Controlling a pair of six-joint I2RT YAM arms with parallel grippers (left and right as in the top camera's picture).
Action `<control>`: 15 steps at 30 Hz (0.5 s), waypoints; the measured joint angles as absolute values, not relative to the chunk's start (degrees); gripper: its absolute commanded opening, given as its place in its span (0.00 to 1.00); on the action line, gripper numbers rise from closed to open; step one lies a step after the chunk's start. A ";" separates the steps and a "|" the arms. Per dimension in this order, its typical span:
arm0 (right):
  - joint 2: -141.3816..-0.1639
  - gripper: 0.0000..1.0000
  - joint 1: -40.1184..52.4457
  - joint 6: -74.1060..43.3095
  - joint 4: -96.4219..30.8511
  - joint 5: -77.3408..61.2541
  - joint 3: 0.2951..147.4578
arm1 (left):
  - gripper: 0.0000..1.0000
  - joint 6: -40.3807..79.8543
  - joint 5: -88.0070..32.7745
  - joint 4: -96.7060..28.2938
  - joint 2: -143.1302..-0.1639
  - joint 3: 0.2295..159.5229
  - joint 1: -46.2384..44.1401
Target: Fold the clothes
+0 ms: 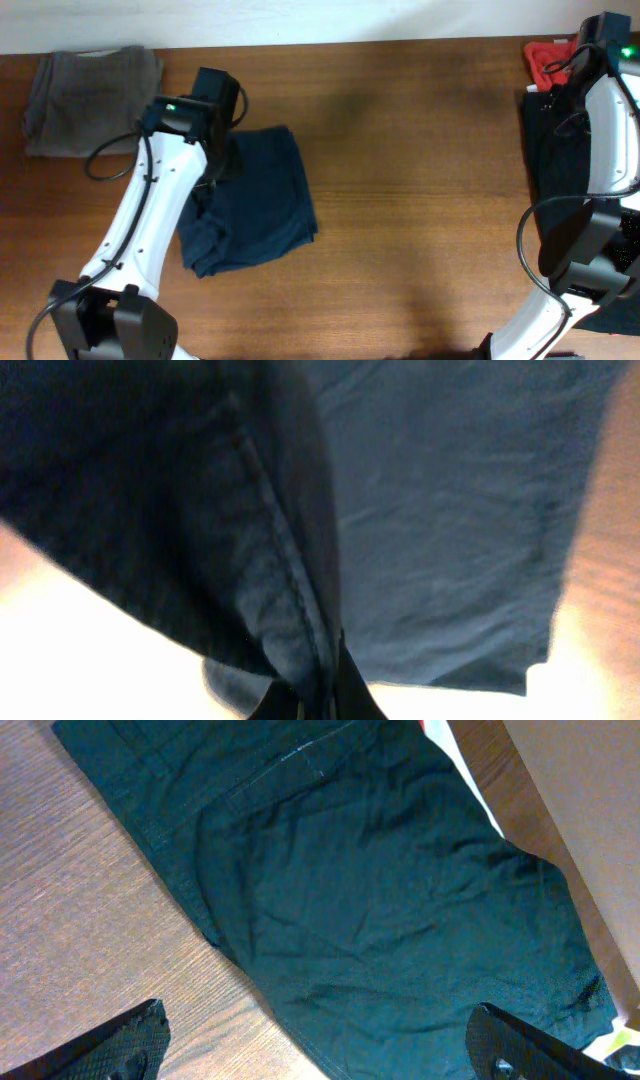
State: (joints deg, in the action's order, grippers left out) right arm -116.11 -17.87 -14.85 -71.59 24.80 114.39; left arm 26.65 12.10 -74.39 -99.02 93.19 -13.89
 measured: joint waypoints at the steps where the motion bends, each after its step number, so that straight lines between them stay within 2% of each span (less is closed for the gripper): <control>1: -116.11 0.98 -17.87 -14.83 -71.57 24.80 114.39 | 0.01 26.61 11.44 -72.95 -99.02 92.82 -14.87; 4: -116.11 0.98 -17.87 -14.81 -71.57 24.80 114.39 | 0.04 26.61 10.02 -70.46 -99.02 92.73 -17.65; 6: -116.11 0.98 -17.87 -14.85 -71.59 24.80 114.39 | 0.01 26.59 8.73 -69.54 -100.05 92.73 -19.46; 12: -116.11 0.98 -17.87 -14.81 -71.61 24.80 114.39 | 0.01 26.61 1.61 -64.55 -110.48 92.71 -21.87; 15: -116.11 0.98 -17.87 -14.83 -71.57 24.80 114.39 | 0.01 26.61 -0.25 -62.19 -111.13 92.66 -22.92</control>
State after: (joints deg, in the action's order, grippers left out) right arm -116.11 -17.87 -14.83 -71.57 24.80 114.39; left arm 26.61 -0.25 -62.19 -111.13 92.66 -22.92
